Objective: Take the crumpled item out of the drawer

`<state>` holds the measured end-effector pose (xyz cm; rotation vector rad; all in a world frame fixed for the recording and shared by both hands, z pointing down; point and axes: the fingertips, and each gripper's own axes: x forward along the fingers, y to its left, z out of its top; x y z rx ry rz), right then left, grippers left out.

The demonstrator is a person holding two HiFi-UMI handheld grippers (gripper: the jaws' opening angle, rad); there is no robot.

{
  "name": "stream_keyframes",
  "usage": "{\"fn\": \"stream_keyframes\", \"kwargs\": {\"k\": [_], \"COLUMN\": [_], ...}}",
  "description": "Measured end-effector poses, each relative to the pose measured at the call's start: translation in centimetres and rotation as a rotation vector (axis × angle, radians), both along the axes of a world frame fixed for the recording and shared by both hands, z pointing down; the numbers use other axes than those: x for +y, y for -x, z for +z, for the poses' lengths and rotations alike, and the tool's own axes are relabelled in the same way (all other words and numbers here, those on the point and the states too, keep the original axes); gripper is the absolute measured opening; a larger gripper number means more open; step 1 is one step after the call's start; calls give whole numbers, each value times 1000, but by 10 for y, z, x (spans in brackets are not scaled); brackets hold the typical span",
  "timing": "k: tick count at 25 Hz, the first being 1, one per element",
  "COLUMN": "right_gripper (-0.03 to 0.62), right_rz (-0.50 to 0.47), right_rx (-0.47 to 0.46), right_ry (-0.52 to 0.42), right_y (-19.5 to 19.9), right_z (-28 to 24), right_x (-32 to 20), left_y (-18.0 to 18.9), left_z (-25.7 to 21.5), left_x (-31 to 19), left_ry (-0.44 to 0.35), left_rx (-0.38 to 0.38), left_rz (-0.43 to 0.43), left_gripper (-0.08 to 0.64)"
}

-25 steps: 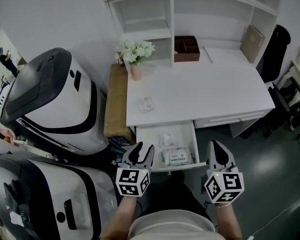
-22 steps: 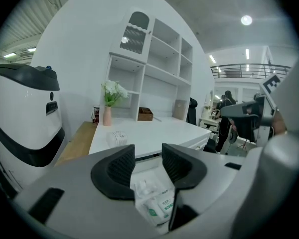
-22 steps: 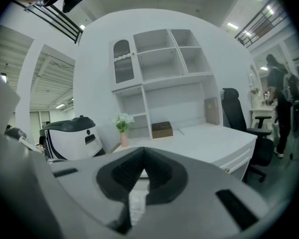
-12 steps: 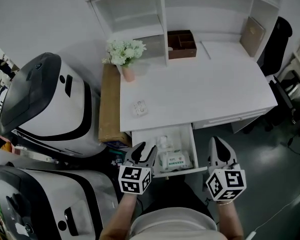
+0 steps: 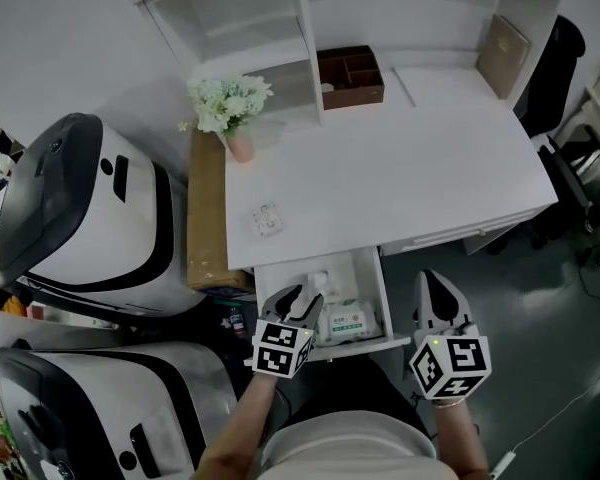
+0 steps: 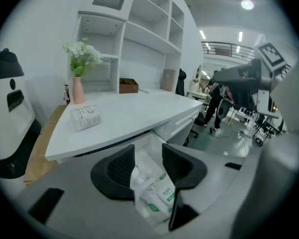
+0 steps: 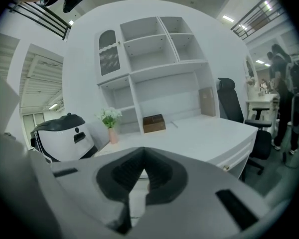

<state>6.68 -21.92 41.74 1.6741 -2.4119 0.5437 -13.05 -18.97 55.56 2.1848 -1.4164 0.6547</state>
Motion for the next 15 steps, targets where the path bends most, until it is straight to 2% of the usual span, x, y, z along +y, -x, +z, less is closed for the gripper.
{"fn": "stream_keyframes", "kwargs": {"k": [8,15], "right_gripper": [2,2], "right_rz": [31,58], "right_rx": [17,17], "right_ry": [24,49], "right_y": [-19,-32], "right_z": [10,19], "right_x": [-12,-20], "left_y": [-19,-27], "left_z": [51,88], "left_x": [-8,-20], "left_ry": [129,246], "left_rx": [-114,-155], "left_rz": [101,149], "left_gripper": [167,161]}}
